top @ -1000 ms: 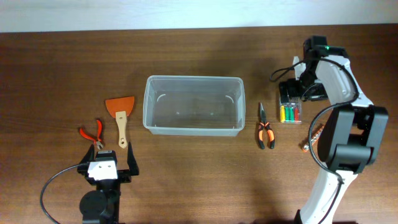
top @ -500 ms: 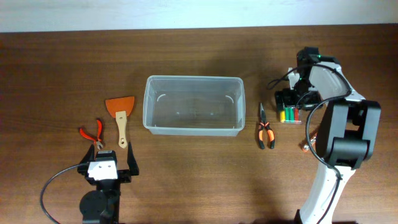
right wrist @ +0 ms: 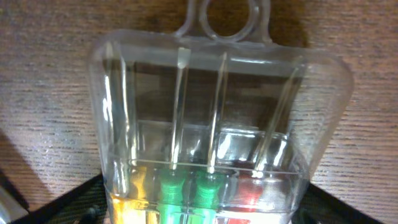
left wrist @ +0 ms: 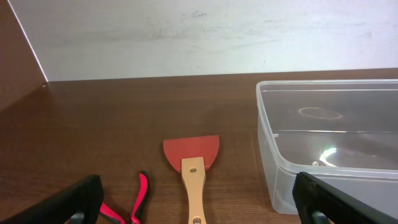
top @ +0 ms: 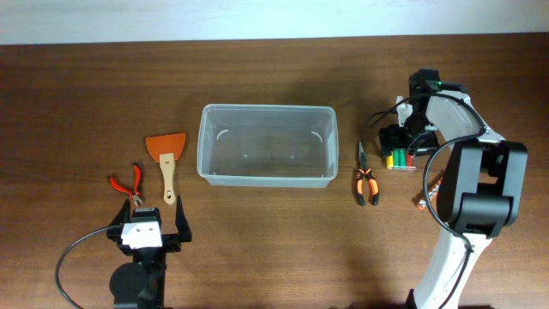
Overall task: Pack container
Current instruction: 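Carry the screwdriver case left and lower it into the container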
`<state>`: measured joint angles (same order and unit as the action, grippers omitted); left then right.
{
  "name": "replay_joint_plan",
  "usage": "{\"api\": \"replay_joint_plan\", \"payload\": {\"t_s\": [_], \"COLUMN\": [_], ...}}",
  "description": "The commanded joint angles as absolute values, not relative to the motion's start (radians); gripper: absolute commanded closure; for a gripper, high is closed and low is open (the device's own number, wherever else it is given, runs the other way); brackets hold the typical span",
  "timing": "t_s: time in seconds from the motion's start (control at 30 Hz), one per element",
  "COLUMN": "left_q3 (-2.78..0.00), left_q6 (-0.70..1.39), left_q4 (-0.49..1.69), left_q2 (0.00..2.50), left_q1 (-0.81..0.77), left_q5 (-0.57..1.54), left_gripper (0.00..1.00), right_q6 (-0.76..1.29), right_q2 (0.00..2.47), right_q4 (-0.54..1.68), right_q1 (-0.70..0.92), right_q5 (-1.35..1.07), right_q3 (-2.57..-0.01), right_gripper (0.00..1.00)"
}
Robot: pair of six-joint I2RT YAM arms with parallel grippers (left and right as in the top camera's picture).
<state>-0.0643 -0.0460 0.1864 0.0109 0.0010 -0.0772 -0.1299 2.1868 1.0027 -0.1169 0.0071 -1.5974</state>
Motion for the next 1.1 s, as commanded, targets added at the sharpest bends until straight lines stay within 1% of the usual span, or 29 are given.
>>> {"api": "replay_joint_plan", "payload": {"t_s": [0.0, 0.33, 0.77, 0.93, 1.07], "left_q3": [-0.055, -0.055, -0.055, -0.055, -0.055], "left_q6": [-0.062, -0.062, -0.062, -0.062, -0.062], "left_q4": [0.183, 0.183, 0.183, 0.183, 0.183], "left_q2": [0.005, 0.005, 0.005, 0.005, 0.005], "left_q1": [0.005, 0.005, 0.005, 0.005, 0.005], "left_q5": [-0.064, -0.064, -0.064, -0.064, -0.063], "left_gripper": [0.01, 0.01, 0.01, 0.01, 0.01], "right_q6": [-0.122, -0.118, -0.115, -0.115, -0.116], "right_q2": [2.231, 2.231, 2.23, 2.23, 2.23], "right_q4": [1.005, 1.023, 1.105, 1.167, 1.238], "right_q1": [-0.11, -0.11, -0.11, -0.101, -0.075], "right_q5": [0.027, 0.027, 0.01, 0.004, 0.004], "right_q3": [-1.55, -1.594, -1.75, -1.885, -2.041], "right_gripper": [0.16, 0.34, 0.36, 0.36, 0.36]}}
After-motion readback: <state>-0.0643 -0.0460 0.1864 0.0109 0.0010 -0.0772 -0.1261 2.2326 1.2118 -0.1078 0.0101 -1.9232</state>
